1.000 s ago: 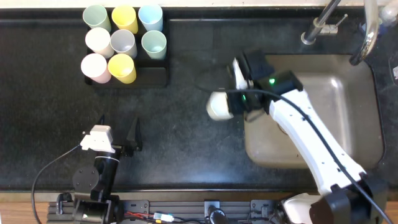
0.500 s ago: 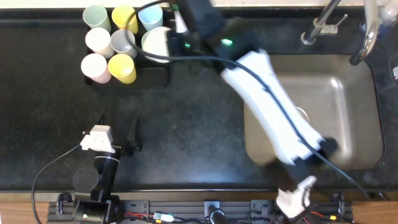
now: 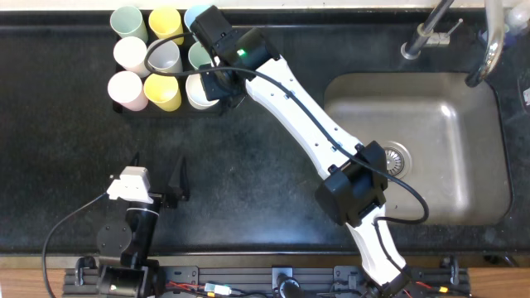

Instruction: Store Cups

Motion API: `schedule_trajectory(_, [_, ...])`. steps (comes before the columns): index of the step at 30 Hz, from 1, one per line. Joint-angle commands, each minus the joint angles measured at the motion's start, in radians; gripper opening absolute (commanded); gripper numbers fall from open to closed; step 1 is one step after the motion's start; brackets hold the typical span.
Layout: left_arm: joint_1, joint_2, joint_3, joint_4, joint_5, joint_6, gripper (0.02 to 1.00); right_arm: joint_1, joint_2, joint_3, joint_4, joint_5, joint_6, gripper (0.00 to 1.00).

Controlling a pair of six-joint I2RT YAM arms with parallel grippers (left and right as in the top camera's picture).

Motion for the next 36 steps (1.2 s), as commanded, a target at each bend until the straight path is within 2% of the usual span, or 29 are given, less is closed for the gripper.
schedule_trajectory(1, [0.005, -0.010, -0.001, -0.002, 0.016, 0.018, 1.000, 0.010, 0.024, 0.038, 0.010, 0.011, 0.024, 0.042])
schedule_trajectory(16, [0.005, -0.010, -0.001, -0.002, 0.016, 0.018, 1.000, 0.022, 0.070, 0.038, 0.067, 0.086, 0.097, 0.045])
schedule_trajectory(36, [0.005, -0.010, -0.001, -0.002, 0.016, 0.018, 1.000, 0.021, 0.126, 0.035, 0.101, 0.086, 0.110, 0.049])
